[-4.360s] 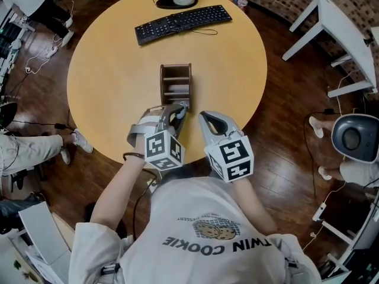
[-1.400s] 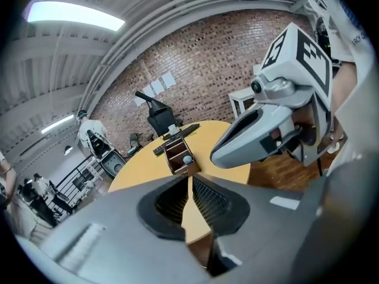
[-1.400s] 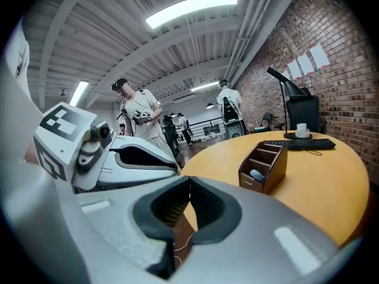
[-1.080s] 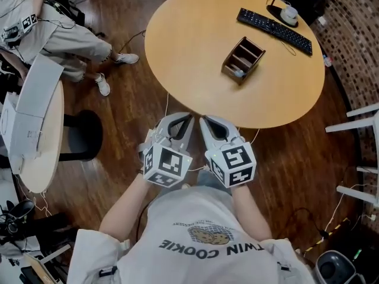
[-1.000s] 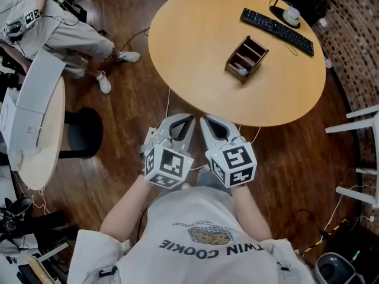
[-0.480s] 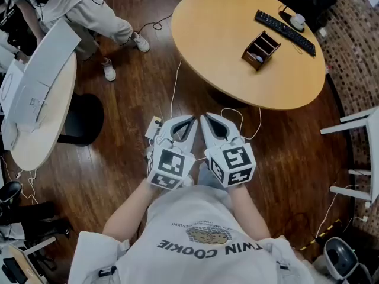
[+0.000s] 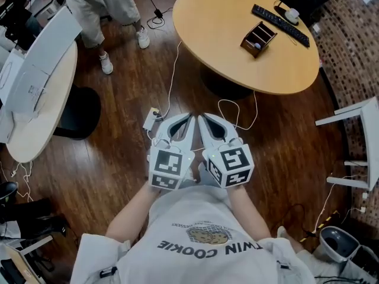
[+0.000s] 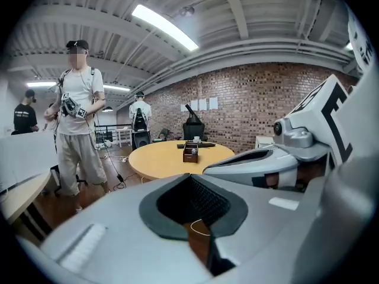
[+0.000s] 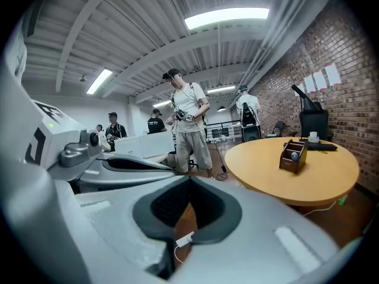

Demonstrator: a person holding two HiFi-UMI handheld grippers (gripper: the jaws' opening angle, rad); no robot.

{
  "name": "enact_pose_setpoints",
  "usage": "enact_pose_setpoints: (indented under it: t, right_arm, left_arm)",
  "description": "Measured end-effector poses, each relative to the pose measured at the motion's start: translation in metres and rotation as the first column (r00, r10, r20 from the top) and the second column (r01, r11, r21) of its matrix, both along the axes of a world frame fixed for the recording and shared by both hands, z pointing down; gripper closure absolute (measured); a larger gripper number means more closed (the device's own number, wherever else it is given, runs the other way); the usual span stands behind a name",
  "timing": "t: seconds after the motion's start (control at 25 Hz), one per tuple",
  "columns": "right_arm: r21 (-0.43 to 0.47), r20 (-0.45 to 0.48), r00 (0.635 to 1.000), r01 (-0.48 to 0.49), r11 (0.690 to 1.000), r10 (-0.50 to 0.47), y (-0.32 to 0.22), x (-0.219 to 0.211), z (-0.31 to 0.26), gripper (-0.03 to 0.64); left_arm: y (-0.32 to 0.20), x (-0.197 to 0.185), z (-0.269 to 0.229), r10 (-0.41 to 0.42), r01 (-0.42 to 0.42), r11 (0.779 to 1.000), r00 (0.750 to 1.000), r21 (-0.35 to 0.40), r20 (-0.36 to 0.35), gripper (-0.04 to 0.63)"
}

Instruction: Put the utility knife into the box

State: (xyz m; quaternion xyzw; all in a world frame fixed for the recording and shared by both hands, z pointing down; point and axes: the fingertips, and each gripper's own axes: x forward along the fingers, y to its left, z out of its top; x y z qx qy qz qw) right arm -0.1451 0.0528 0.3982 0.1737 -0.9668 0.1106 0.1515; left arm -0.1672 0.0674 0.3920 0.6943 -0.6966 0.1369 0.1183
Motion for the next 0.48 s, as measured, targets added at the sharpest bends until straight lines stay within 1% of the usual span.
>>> enact_pose_setpoints:
  t: [0.2, 0.48]
  right_arm:
    - [0.006, 0.003, 1.000, 0.005, 1.000, -0.005, 0.013, 0.006, -0.006, 0.615]
    - [0.015, -0.001, 1.000, 0.008, 1.000, -0.008, 0.019, 0.016, -0.012, 0.615]
  left_arm:
    - [0.013, 0.009, -0.004, -0.007, 0.007, 1.000, 1.000, 0.006, -0.006, 0.589]
    - [0.016, 0.018, -0.007, -0.008, 0.008, 1.000, 1.000, 0.000, -0.002, 0.589]
